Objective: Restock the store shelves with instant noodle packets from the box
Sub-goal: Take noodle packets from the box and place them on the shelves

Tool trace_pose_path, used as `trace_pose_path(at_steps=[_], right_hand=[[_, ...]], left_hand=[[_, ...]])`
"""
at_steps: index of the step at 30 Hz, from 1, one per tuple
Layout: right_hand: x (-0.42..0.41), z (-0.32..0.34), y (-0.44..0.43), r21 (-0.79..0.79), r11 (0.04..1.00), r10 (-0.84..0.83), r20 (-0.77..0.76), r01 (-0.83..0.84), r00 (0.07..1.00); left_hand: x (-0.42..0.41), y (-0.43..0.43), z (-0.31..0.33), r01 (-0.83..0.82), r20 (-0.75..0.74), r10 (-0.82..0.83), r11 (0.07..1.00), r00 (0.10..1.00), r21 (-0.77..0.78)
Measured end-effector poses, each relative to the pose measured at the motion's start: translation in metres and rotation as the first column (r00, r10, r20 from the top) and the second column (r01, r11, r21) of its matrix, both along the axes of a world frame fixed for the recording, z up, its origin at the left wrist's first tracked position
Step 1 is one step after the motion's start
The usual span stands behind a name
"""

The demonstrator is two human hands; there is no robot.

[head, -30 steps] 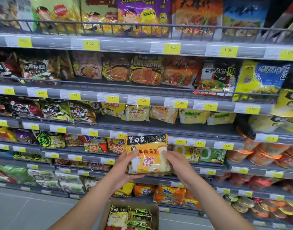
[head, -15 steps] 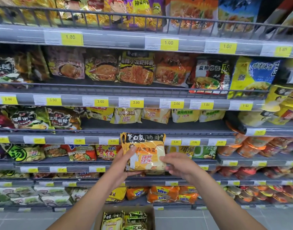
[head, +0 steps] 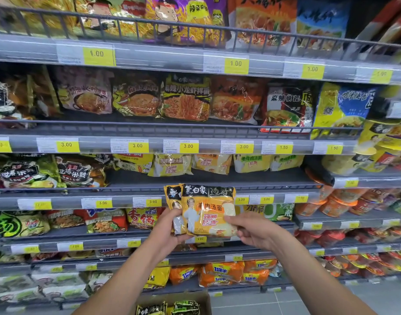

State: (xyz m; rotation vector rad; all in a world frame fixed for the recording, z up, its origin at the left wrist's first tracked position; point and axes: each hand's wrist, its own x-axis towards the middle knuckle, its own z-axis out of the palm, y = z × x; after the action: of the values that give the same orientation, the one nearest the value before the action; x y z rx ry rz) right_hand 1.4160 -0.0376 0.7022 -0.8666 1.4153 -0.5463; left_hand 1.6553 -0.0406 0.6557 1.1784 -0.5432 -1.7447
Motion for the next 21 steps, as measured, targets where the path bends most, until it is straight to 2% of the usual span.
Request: trace_pose_path(at_steps=[6, 11, 15, 21], right_hand=[[-0.004, 0.002, -0.019, -0.026, 1.000, -0.003, 0.031, 0.003, 1.000], [-0.010, 0.009, -0.059, -0.042, 0.992, -0.116, 0.084, 0.119, 0.990], [-0.005, 0.022, -0.095, -0.116, 0.971, -0.205, 0.055, 0.210, 0.977], [0.010, 0.022, -0.138, -0.212, 0.959, -0.212, -0.091, 0.189, 0.973]], left_hand=[[0.005, -0.005, 0.003, -0.015, -0.008, 0.015, 1.000, 1.000, -0.005], [0.013, -0.004, 0.004, -0.046, -0.042, 0.048, 0.998, 0.998, 0.049], [0.018, 0.002, -0.001, -0.050, -0.030, 0.052, 0.997, 0.998, 0.064], [0.020, 0.010, 0.004, -0.079, -0.027, 0.080, 0.996, 0.996, 0.034]])
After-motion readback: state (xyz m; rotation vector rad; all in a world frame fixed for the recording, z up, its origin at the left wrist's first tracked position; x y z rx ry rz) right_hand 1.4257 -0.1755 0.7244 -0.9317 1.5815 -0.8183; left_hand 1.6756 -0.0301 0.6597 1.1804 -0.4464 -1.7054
